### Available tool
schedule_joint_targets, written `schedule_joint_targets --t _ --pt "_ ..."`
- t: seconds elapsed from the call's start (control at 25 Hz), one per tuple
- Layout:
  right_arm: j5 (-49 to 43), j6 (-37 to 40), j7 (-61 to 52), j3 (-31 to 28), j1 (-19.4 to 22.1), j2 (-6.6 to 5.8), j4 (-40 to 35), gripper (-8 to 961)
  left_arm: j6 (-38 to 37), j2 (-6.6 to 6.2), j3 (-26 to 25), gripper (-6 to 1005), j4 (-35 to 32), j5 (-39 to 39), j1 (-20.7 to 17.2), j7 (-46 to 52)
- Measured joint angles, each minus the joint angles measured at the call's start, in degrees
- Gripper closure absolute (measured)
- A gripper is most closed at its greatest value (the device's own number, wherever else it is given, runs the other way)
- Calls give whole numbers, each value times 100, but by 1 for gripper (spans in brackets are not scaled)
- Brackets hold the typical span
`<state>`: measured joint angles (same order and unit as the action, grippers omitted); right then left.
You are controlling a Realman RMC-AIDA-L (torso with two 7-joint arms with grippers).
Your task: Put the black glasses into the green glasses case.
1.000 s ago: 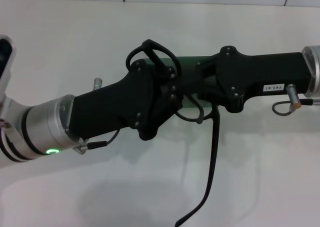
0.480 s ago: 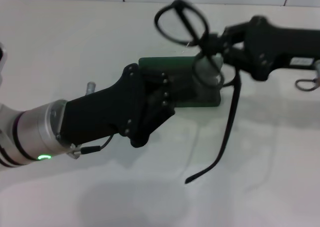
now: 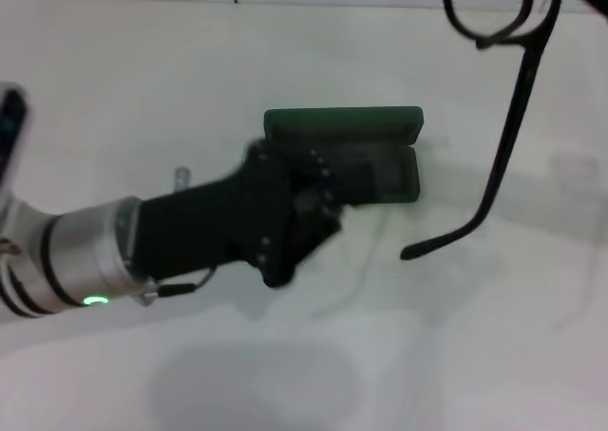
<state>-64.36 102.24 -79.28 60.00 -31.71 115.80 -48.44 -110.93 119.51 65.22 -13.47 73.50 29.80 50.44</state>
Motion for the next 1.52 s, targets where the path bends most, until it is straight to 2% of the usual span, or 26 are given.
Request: schedule_joint_targets --t 0.12,0.24,0.36,0.48,0.68,1.04,1.24,1.52 --pt "164 -4 296 35 -152 27 334 899 -1 54 34 963 -29 368 203 -10" --pt "264 -126 750 136 -481 38 974 899 -12 104 245 963 48 430 444 -150" --pt "292 -310 1243 312 -824 39 1663 899 -17 122 361 962 191 78 530 -282" --pt "292 -485 1608 638 -969 39 2022 899 -80 123 362 962 398 -509 509 -436" --pt "292 -919 1800 1241 -944 39 2024 899 -251 126 356 962 468 -953 384 -462" --pt "246 -1305 1864 1847 -988 24 2022 899 -333 125 344 962 476 -1480 332 28" --pt "242 -1380 1868 2032 -989 21 2023 899 -301 113 323 962 477 -1705 331 350" --pt "260 -1417 1872 2004 -963 17 2027 899 -261 90 362 962 487 -1667 333 500"
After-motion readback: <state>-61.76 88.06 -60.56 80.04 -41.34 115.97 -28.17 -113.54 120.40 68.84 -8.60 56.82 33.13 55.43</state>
